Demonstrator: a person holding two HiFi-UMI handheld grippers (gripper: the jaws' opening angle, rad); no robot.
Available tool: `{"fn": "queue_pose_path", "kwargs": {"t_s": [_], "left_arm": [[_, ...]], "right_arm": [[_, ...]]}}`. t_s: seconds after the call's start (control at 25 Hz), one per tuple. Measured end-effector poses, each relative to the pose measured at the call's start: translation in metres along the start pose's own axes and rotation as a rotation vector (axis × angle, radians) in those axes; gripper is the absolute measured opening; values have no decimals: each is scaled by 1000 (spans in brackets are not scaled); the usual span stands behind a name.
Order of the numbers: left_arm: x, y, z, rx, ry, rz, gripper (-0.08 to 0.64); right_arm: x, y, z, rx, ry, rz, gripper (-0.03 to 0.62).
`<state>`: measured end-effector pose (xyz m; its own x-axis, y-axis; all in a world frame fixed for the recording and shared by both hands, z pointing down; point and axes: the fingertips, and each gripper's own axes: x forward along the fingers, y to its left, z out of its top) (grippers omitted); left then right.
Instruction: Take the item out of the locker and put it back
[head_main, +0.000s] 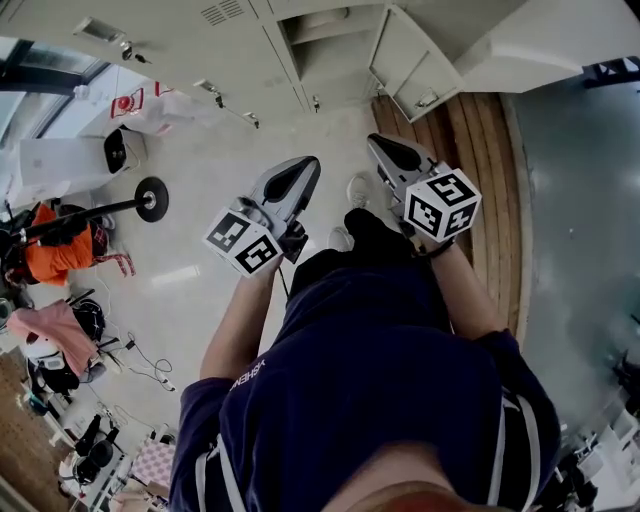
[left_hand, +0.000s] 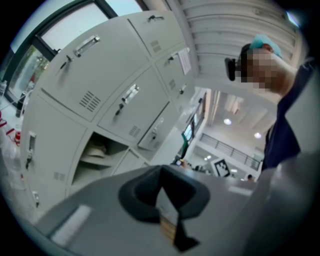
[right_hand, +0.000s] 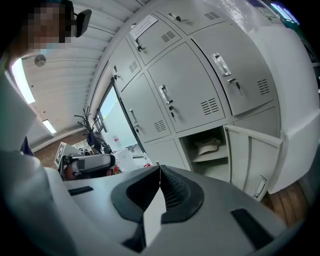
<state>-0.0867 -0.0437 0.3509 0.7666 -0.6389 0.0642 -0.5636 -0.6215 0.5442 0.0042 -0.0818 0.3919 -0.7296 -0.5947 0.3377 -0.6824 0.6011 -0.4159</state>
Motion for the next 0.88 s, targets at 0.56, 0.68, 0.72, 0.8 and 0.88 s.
{"fn": "queue_pose_path", "kwargs": {"t_s": [0.56, 0.68, 0.72, 0.8, 0.88], "left_arm": [[81, 63, 16, -13, 17, 89, 3], [93, 74, 14, -20, 23, 96, 3], [96, 77, 13, -21, 25, 95, 3], [101, 81, 13, -21, 28, 91, 3], [104, 84, 12, -23, 32, 89, 3]], "right_arm": [[84, -95, 31, 70, 19, 46, 8], [104, -112, 29, 85, 26, 40, 8], [110, -117, 27, 89, 29, 36, 8], [122, -126, 23, 97, 35, 25, 8], [132, -135, 19, 112, 38, 11, 8]]}}
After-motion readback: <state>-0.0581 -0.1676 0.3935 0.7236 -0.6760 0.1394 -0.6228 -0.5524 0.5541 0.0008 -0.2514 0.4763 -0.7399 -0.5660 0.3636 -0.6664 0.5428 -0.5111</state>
